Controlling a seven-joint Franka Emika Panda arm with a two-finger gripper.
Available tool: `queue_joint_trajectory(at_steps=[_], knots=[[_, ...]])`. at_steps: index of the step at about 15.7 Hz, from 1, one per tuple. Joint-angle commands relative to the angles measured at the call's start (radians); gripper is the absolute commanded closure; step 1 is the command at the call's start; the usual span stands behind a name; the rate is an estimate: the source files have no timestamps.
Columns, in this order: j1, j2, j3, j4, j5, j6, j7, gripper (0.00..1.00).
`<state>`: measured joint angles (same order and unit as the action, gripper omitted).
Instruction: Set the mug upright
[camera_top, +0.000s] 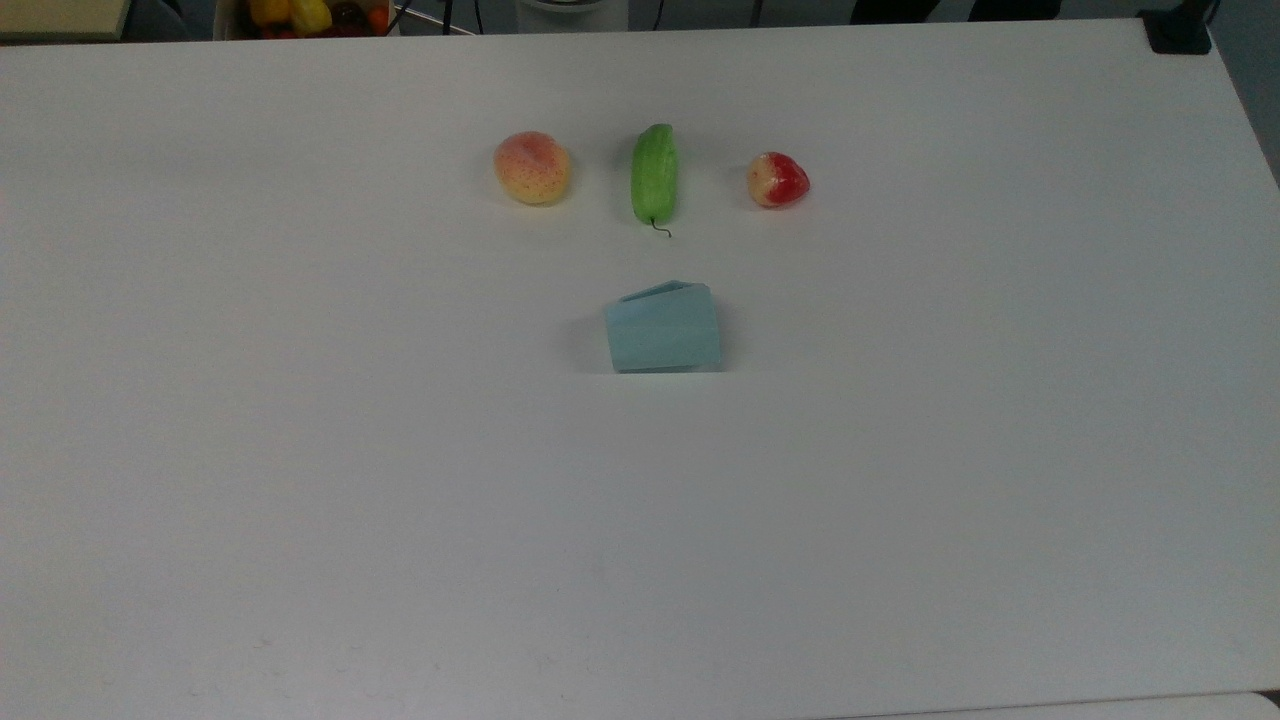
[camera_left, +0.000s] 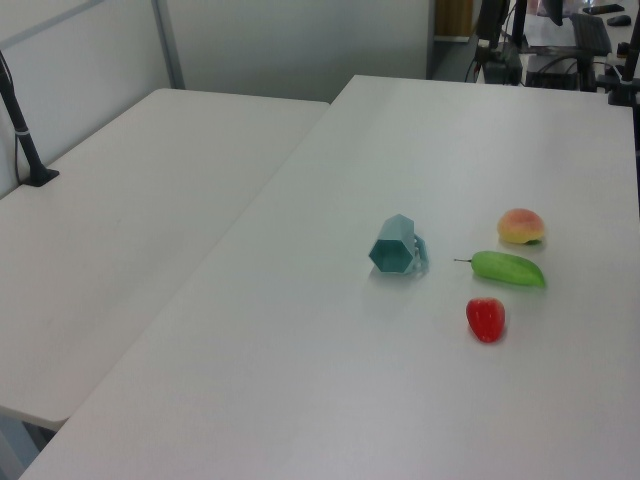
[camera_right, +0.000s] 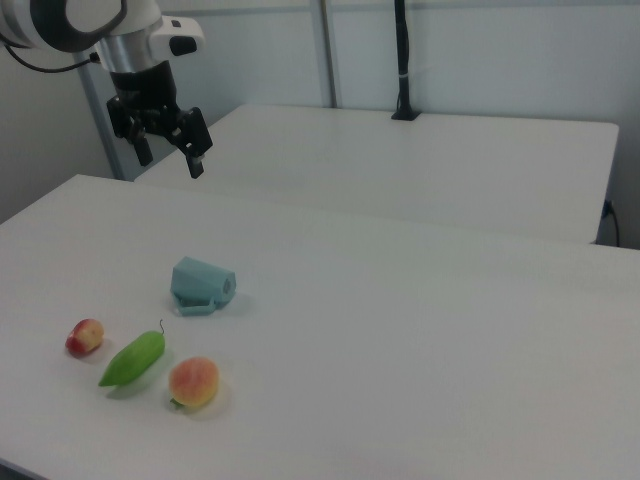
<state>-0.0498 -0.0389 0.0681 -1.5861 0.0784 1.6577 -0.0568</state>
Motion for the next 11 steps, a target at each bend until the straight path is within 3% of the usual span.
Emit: queue_joint_trajectory(at_steps=[1, 7, 11], knots=[[0.007, -0.018, -0.013, -0.026, 0.0, 0.016, -0.014, 0.0], [0.022, 0.066, -0.005, 0.053, -0.025, 0.022, -0.006, 0.0], [0.077, 0.109, -0.005, 0.113, -0.064, 0.016, 0.035, 0.0]])
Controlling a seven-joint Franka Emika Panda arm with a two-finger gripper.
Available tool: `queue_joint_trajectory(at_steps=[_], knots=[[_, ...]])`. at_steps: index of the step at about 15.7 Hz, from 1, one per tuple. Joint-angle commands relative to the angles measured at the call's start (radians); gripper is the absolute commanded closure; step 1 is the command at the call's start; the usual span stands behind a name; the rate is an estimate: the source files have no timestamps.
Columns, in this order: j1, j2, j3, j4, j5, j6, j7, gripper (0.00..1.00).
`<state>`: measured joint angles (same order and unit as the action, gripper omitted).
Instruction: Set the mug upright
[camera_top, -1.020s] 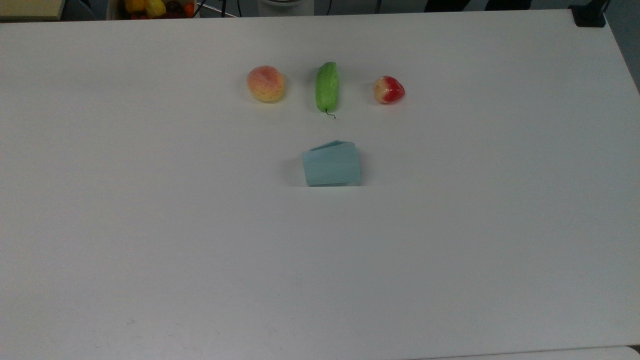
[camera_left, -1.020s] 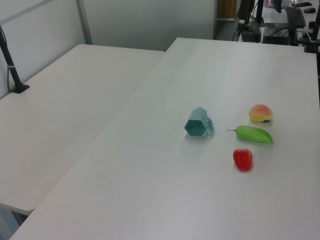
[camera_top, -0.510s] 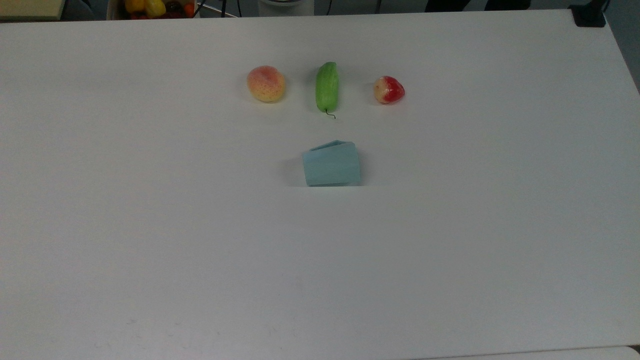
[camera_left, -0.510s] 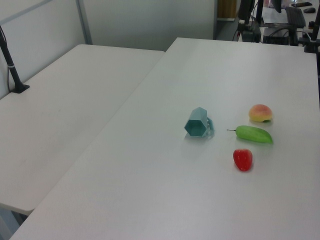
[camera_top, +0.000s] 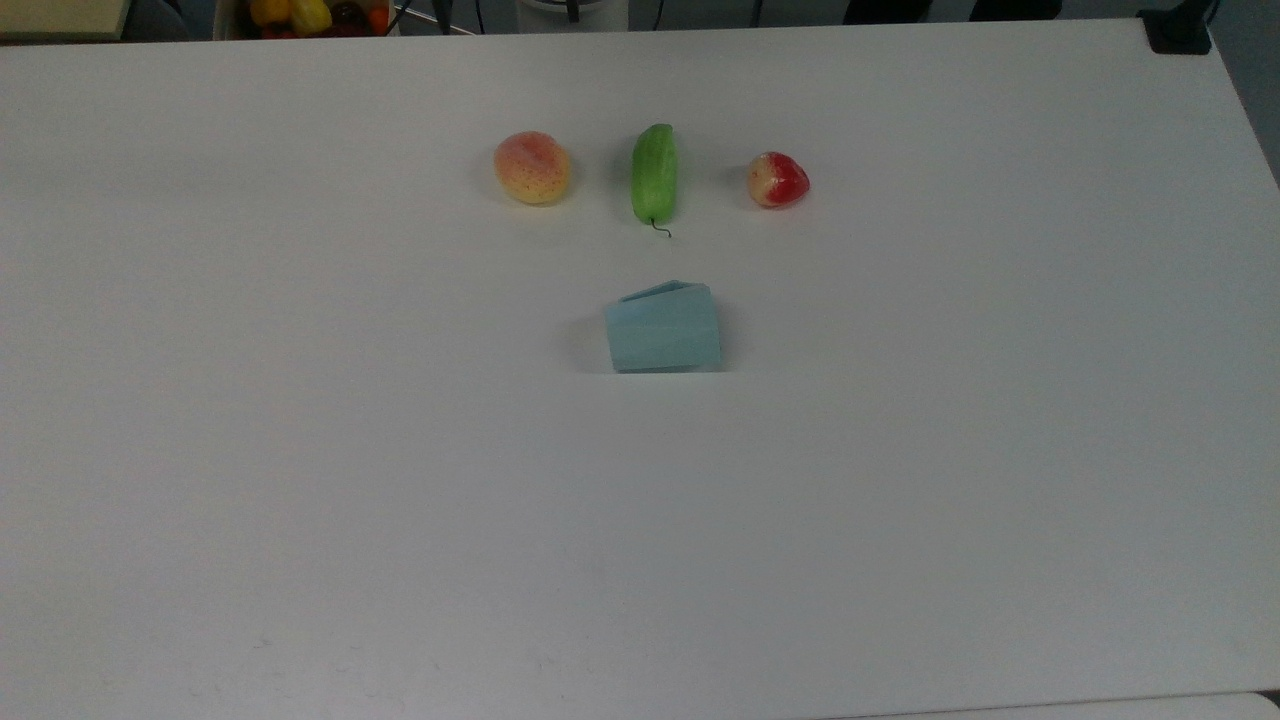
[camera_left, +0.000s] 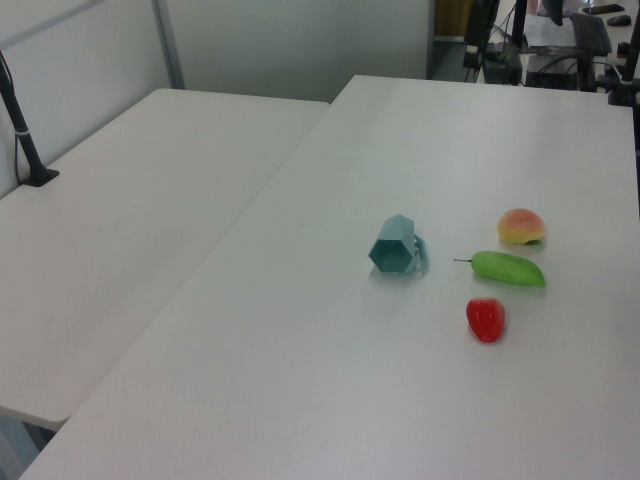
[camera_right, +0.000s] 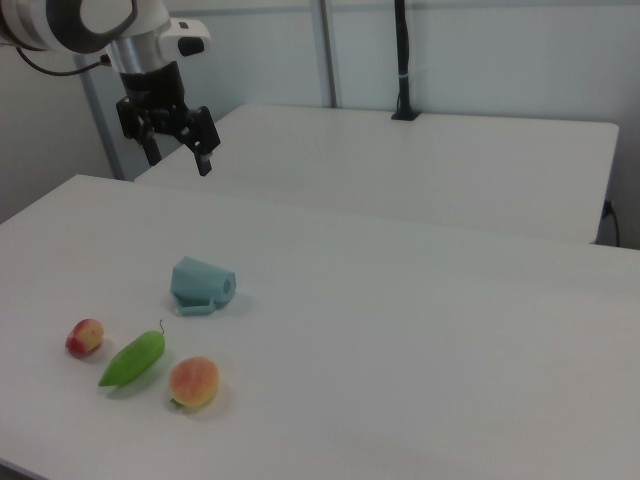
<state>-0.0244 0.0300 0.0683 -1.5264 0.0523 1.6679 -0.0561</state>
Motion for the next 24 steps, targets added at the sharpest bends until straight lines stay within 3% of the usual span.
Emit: queue_joint_trajectory(at_steps=[1, 5, 7, 13, 17, 24], knots=[[0.066, 0.042, -0.004, 0.055, -0.045, 0.007, 0.05, 0.0], [0.145, 0.111, -0.004, 0.123, -0.075, -0.026, 0.123, 0.0], [0.219, 0.154, -0.005, 0.146, -0.132, -0.036, 0.136, 0.0], [0.365, 0.272, -0.002, 0.147, -0.351, -0.025, 0.435, 0.0], [0.419, 0.362, -0.001, 0.141, -0.458, 0.034, 0.625, 0.0], [0.434, 0.504, 0.039, 0.117, -0.66, 0.136, 0.823, 0.0]])
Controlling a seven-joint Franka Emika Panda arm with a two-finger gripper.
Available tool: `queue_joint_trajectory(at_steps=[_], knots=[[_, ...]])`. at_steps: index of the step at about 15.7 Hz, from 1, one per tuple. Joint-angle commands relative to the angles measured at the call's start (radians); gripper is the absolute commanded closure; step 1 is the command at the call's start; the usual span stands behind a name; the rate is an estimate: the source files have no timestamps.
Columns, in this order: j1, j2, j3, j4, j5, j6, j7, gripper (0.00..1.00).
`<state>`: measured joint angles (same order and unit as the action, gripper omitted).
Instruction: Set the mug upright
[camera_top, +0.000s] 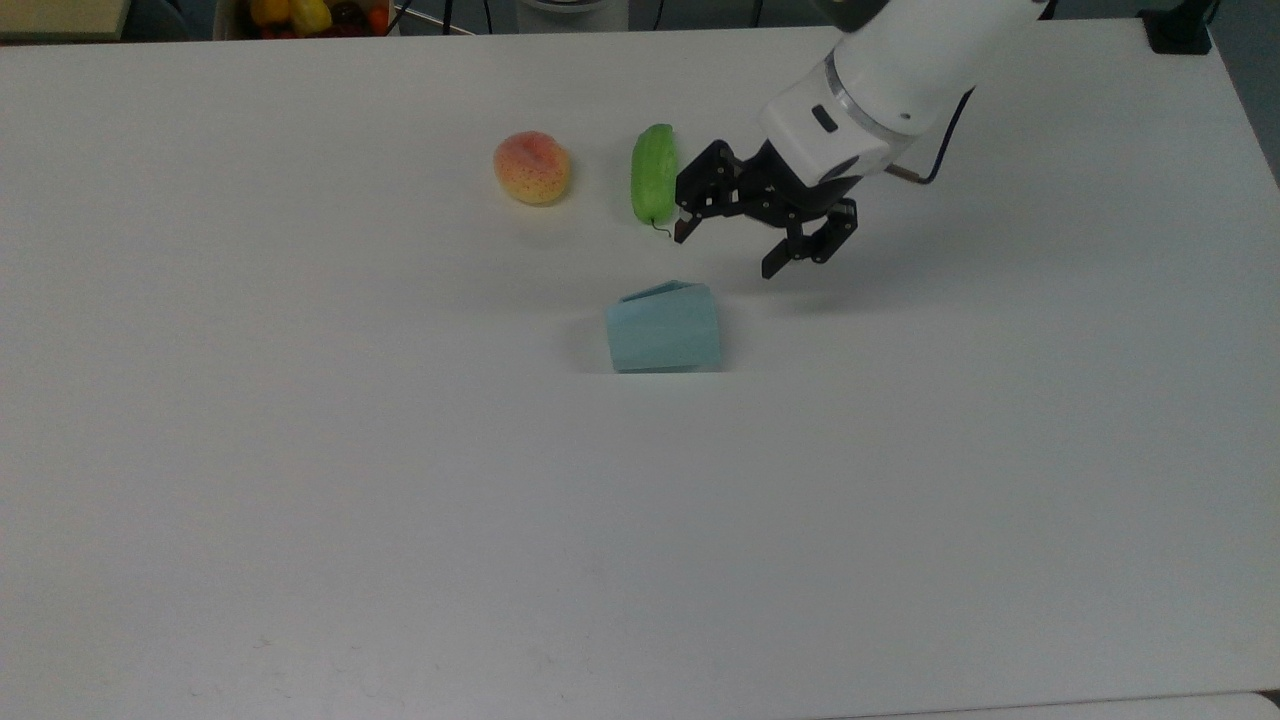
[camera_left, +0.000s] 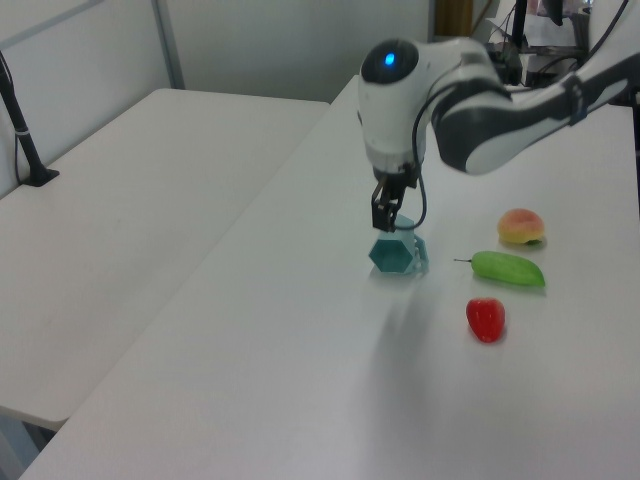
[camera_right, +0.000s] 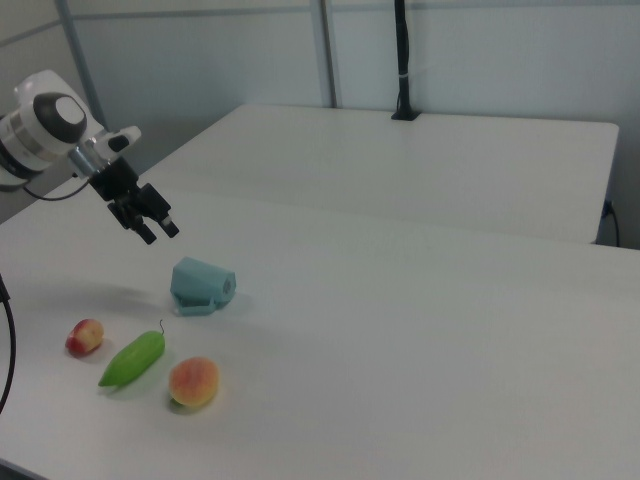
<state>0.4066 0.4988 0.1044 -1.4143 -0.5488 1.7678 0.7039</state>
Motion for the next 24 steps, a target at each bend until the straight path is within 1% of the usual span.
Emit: queue_joint_trajectory(at_steps=[1, 4, 7, 11, 15, 16, 17, 19, 20, 21, 24], knots=[[0.003, 0.044, 0.003, 0.0, -0.069, 0.042, 0.066, 0.0], [0.003, 0.083, 0.003, -0.021, -0.144, 0.076, 0.107, 0.0], [0.001, 0.095, 0.005, -0.081, -0.255, 0.078, 0.152, 0.0], [0.001, 0.095, 0.005, -0.14, -0.322, 0.067, 0.166, 0.0], [-0.008, 0.096, 0.005, -0.164, -0.368, 0.07, 0.167, 0.01], [-0.008, 0.098, 0.005, -0.166, -0.372, 0.071, 0.167, 0.08], [-0.008, 0.098, 0.005, -0.17, -0.373, 0.073, 0.166, 0.22], [-0.008, 0.098, 0.005, -0.186, -0.378, 0.078, 0.166, 0.65], [-0.008, 0.096, 0.005, -0.189, -0.376, 0.078, 0.167, 0.85], [-0.009, 0.096, 0.005, -0.19, -0.373, 0.079, 0.169, 1.0], [-0.022, 0.09, 0.006, -0.181, -0.362, 0.079, 0.169, 1.0]])
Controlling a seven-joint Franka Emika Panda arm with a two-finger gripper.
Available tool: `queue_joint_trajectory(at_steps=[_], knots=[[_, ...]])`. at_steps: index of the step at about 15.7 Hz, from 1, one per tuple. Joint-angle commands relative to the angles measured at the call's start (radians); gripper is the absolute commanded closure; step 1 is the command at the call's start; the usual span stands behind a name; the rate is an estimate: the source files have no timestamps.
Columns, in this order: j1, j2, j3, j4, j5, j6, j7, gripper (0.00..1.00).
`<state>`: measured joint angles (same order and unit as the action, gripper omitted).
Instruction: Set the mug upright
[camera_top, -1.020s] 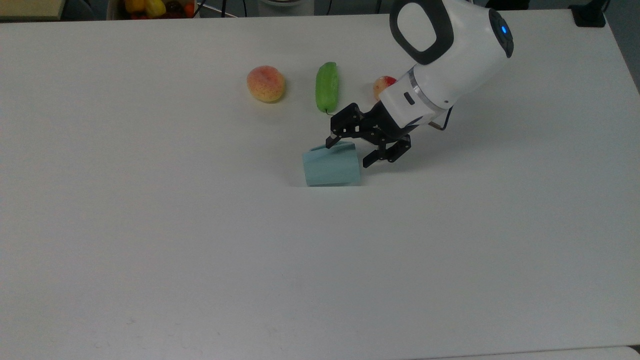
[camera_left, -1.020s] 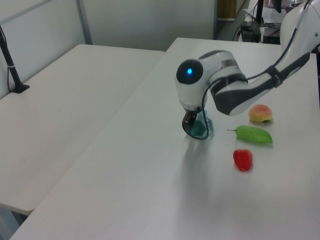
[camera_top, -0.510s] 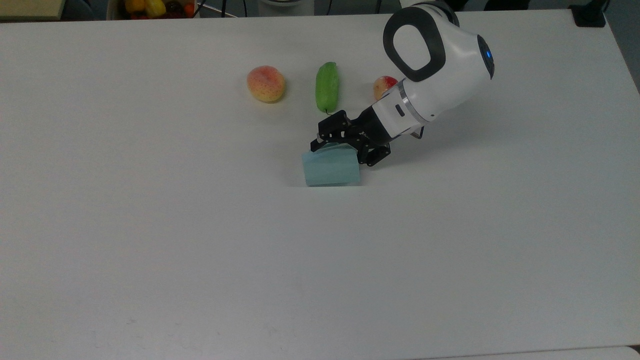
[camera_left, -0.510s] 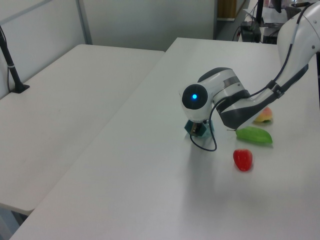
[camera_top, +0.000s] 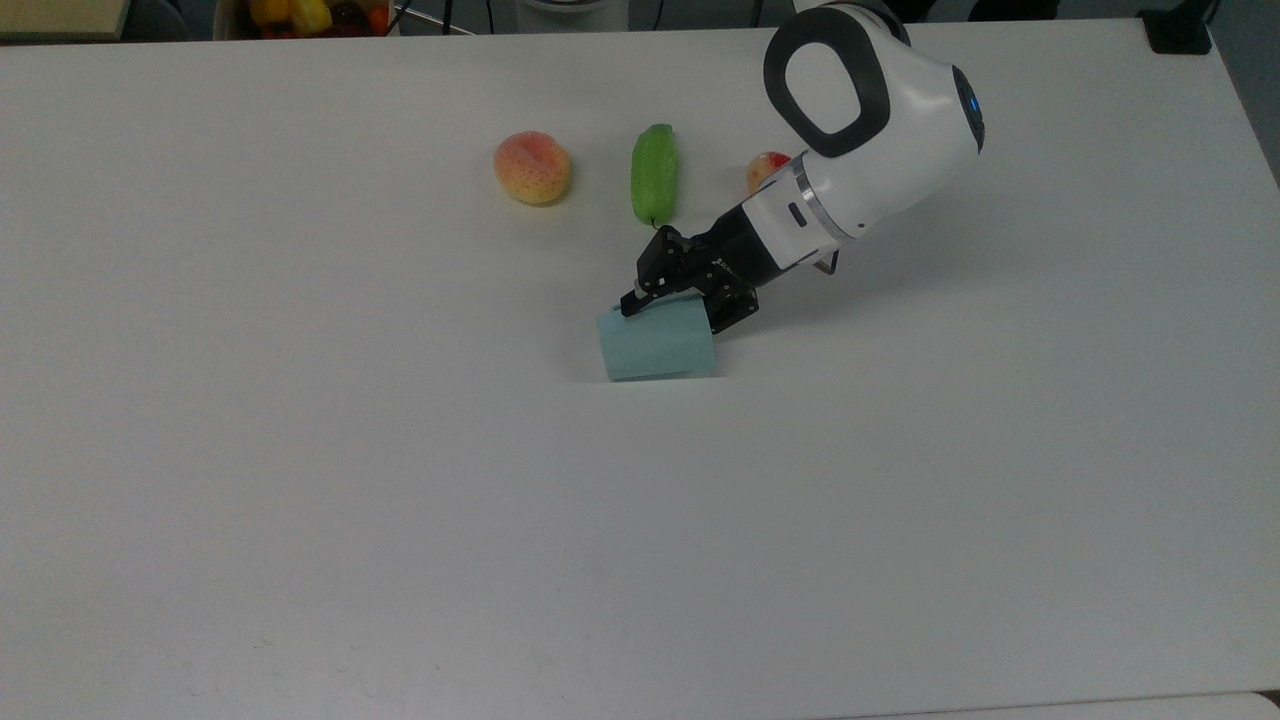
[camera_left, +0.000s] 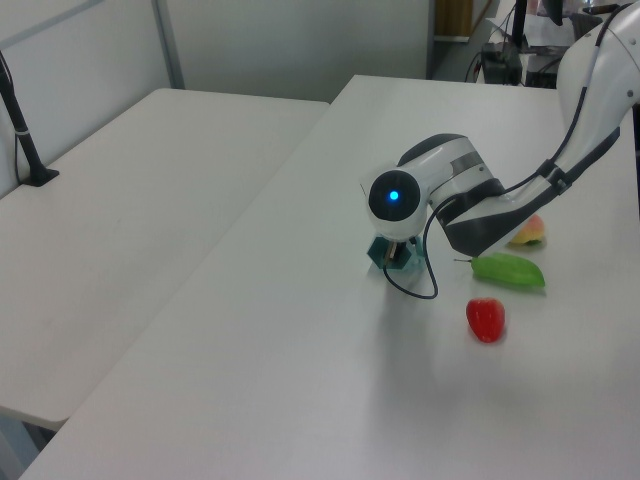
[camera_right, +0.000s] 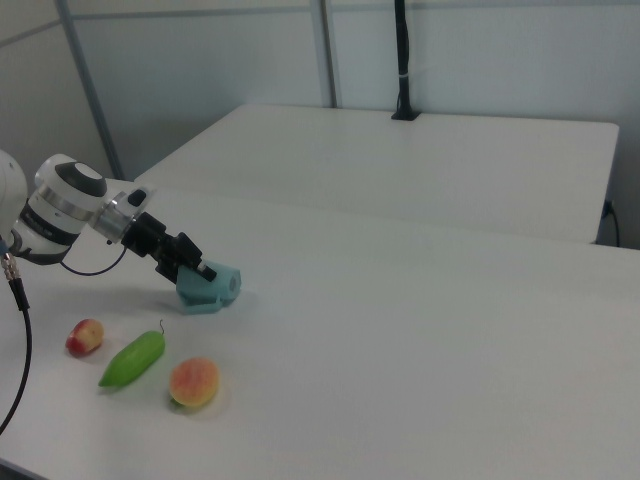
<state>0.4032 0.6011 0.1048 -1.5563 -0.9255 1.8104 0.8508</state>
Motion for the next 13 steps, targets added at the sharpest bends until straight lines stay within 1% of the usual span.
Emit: queue_joint_trajectory(at_steps=[1, 2, 4, 5, 6, 7, 9, 11, 13], knots=[[-0.027, -0.021, 0.009, -0.036, 0.023, 0.036, 0.02, 1.0], [-0.046, -0.036, 0.018, -0.025, 0.061, 0.038, 0.016, 1.0], [-0.081, -0.069, 0.027, 0.01, 0.187, 0.046, -0.012, 1.0], [-0.095, -0.087, 0.027, 0.028, 0.256, 0.046, -0.05, 1.0], [-0.121, -0.108, 0.027, 0.063, 0.364, 0.046, -0.114, 1.0], [-0.136, -0.119, 0.026, 0.09, 0.434, 0.046, -0.148, 1.0], [-0.161, -0.13, 0.016, 0.142, 0.548, 0.046, -0.199, 1.0], [-0.19, -0.136, 0.012, 0.174, 0.646, 0.046, -0.264, 1.0], [-0.246, -0.133, 0.01, 0.214, 0.77, 0.049, -0.376, 1.0]])
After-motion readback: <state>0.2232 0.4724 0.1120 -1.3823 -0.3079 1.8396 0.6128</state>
